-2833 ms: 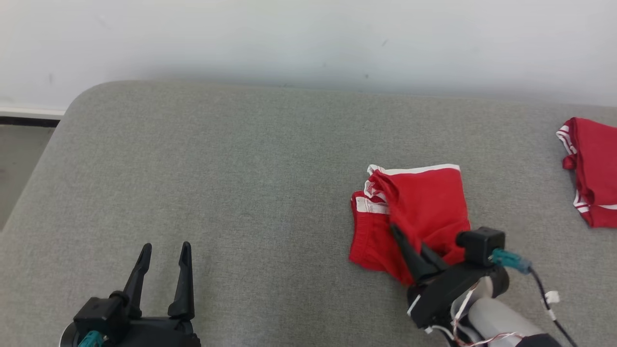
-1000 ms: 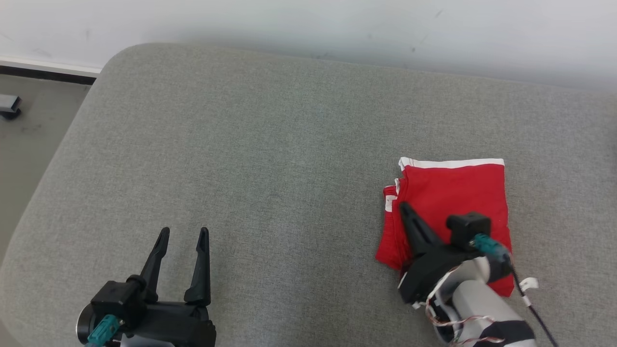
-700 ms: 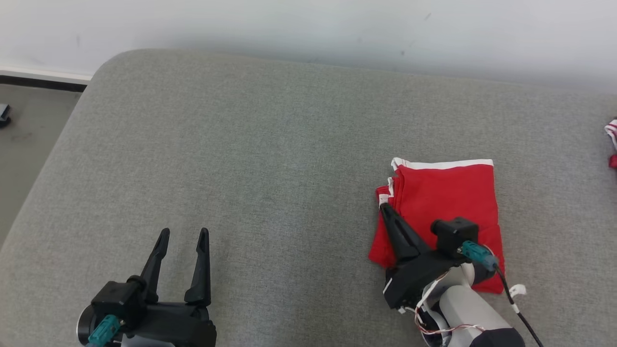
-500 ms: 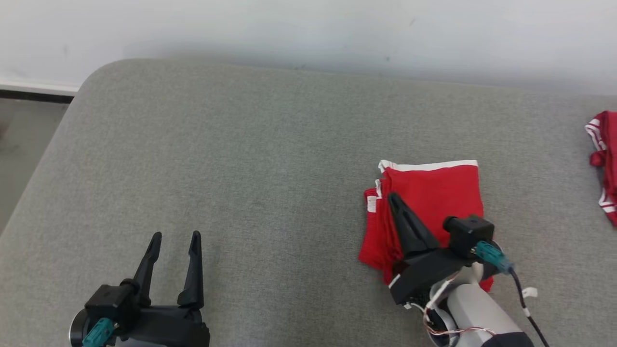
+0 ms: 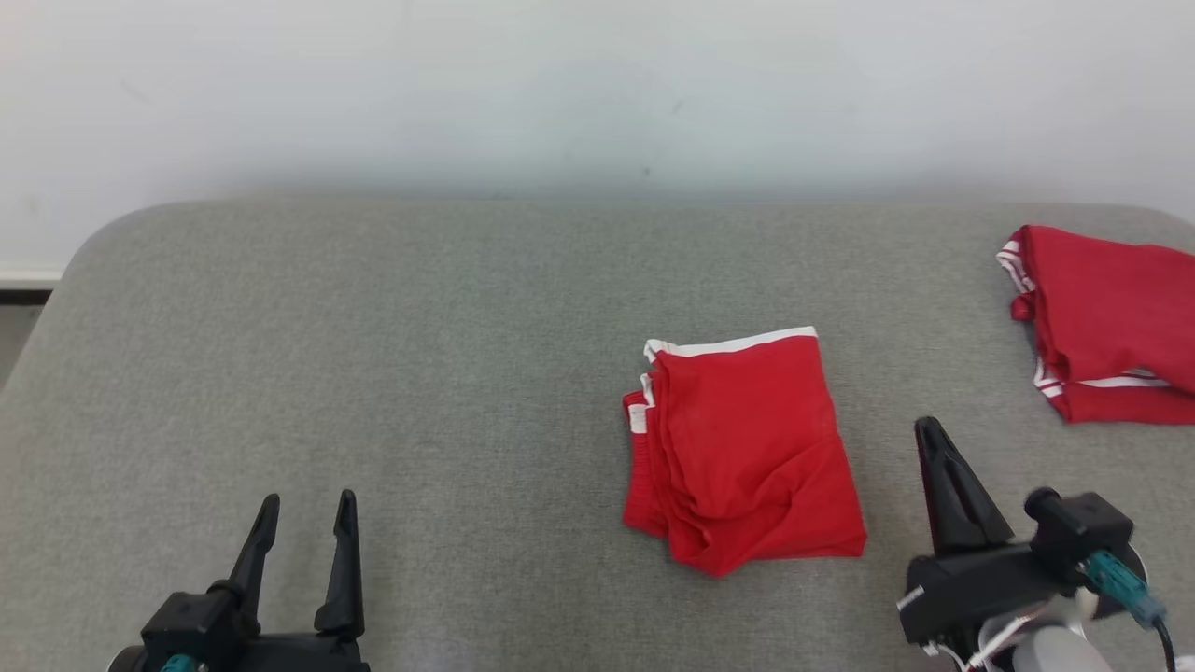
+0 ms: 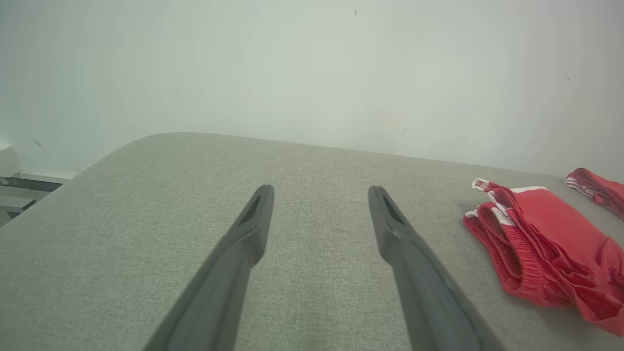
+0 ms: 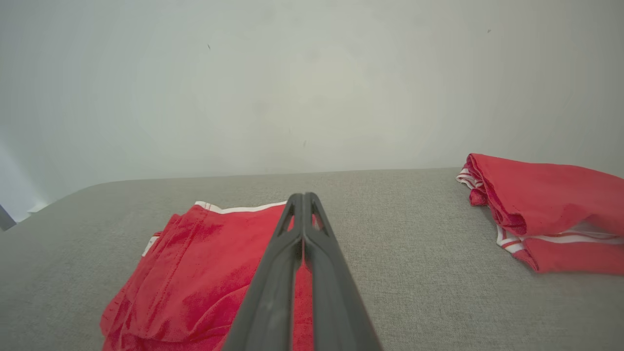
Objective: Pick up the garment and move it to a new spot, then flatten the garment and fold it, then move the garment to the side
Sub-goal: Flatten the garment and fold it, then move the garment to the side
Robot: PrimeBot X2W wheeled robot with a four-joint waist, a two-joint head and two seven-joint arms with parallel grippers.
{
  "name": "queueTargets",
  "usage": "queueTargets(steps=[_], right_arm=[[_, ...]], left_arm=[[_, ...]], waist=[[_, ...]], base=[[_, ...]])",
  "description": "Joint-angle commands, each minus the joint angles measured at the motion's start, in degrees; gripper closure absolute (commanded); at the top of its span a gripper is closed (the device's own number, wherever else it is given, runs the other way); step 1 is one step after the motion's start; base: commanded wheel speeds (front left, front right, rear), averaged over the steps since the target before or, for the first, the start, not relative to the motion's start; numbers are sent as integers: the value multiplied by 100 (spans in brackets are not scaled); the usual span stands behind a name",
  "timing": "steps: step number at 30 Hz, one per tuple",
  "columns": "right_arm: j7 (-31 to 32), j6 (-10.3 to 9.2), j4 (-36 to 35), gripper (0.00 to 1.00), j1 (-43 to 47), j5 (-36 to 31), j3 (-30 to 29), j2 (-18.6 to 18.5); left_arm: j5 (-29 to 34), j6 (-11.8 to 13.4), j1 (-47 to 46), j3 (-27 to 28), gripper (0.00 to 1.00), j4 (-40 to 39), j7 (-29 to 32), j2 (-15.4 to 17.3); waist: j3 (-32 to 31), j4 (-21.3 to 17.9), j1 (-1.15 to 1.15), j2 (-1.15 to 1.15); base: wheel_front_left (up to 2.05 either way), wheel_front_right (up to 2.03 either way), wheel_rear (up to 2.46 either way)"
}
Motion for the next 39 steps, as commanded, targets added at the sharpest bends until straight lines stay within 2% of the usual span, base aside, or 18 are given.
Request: queueTargets(steps=[1, 2, 3, 4, 5, 6, 14, 20, 30, 39], right_arm=[[-2, -16, -76, 100, 154, -50, -60, -25], [-2, -16, -151, 95, 259, -74, -134, -34], [-2, -16, -232, 86, 362, -107, -198, -24], [-2, -16, -309, 64, 461, -142, -251, -15], [-2, -16, -387, 21, 565, -180, -284, -7], [-2, -16, -467, 0, 667, -213, -332, 2], [-2, -16, -986, 0, 1342, -391, -728, 159], [-2, -16, -1179, 0, 1677, -505, -763, 246], [125, -16, -1345, 0, 1812, -646, -728, 340], [260, -16, -1433, 0, 1820, -708, -782, 393]], left_arm=[[47, -12, 86, 36, 0, -7, 0, 3], [63, -13, 122, 46, 0, -9, 0, 2], [73, -16, 154, 79, 0, -9, 0, 4], [80, -12, 172, 96, 0, -14, 0, 4], [91, -17, 192, 116, 0, -21, 0, 4], [101, -24, 214, 121, 0, -23, 0, 2], [229, -57, 329, 157, 0, 8, 0, 3], [319, -86, 451, 110, 0, -68, 0, 32], [327, -107, 570, 34, 0, -216, 6, 136], [271, -22, 479, 7, 0, -407, 147, 160]], waist=[[-175, -190, 0, 0], [-197, -217, 0, 0], [-227, -253, 0, 0], [-247, -278, 0, 0], [-269, -302, 0, 0], [-280, -314, 0, 0], [-410, -308, 0, 0], [-474, -256, 0, 0], [-523, -127, 0, 0], [-521, -66, 0, 0]], base=[[0, 0, 0], [0, 0, 0], [0, 0, 0], [0, 0, 0], [0, 0, 0], [0, 0, 0], [0, 0, 0], [0, 0, 0], [0, 0, 0], [0, 0, 0]])
